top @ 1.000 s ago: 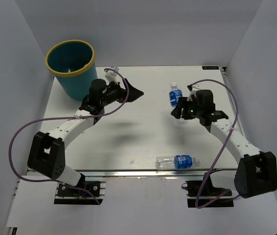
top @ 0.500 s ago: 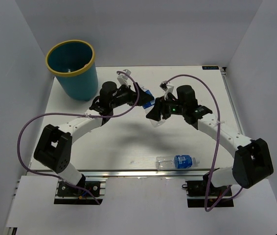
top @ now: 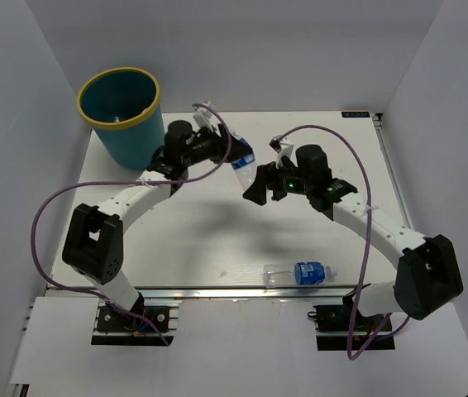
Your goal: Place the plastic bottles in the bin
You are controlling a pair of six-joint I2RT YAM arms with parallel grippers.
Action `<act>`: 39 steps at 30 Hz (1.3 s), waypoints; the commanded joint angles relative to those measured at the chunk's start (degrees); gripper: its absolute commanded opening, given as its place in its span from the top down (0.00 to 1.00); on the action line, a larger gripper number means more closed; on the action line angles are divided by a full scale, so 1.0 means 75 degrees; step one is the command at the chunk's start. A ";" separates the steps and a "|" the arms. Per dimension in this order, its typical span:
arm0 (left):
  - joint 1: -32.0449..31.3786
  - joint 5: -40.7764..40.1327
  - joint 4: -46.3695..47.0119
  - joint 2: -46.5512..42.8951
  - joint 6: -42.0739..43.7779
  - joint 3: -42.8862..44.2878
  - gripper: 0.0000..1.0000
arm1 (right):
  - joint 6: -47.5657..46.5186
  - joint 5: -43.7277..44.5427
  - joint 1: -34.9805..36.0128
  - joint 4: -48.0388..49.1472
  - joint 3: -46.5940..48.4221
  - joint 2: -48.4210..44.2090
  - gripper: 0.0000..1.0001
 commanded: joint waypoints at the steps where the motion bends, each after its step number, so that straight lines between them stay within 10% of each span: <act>1: 0.1217 -0.0029 -0.0448 -0.0218 0.0145 0.0757 0.70 | -0.0222 0.0770 0.0009 -0.0372 -0.0177 -0.0737 0.11; 13: 0.4125 -0.4481 -0.1809 -0.1086 0.0356 0.3101 0.60 | -0.0585 0.1607 -0.0038 -0.1453 -0.1197 -0.1841 0.11; 21: 0.4351 -0.6893 -0.1551 -0.0257 0.1116 0.3792 0.53 | -0.0761 0.1790 0.0278 -0.2553 -0.1116 -0.2121 0.11; 27: 0.4397 -0.7154 -0.1783 0.0752 0.1469 0.4565 0.02 | -0.1207 0.1605 0.1109 -0.3421 -0.1139 -0.2765 0.11; 39: 0.4409 -0.5703 -0.2746 0.0825 0.1574 0.5295 0.02 | -0.2026 0.4006 0.4180 -0.6081 0.0067 -0.0297 0.11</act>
